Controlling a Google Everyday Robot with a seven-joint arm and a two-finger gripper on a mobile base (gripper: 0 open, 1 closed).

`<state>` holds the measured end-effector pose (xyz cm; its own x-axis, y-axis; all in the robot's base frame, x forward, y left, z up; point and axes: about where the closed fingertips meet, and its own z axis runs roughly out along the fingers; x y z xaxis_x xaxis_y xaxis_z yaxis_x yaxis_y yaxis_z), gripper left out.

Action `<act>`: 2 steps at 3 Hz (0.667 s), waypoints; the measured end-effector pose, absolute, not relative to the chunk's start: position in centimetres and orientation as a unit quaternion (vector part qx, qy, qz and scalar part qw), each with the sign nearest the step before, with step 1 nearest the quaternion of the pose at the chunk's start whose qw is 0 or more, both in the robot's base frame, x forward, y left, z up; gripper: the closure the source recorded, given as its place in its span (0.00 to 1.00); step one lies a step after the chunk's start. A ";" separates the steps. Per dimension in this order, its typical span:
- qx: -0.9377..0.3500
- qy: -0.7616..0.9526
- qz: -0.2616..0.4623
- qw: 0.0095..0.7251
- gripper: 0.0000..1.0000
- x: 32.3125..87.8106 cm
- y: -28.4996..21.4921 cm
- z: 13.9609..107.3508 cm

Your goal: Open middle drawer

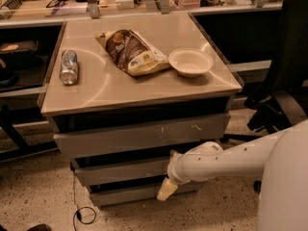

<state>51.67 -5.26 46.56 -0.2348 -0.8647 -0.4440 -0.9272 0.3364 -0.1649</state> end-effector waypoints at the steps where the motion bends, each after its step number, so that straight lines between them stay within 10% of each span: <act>1: -0.576 0.777 0.053 0.249 0.00 53.1 -5.3 46.2; 2: -0.577 0.777 0.051 0.245 0.00 53.4 -5.3 44.6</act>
Offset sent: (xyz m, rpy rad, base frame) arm 0.0126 0.0109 -0.0479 -0.0291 -0.0374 -0.0007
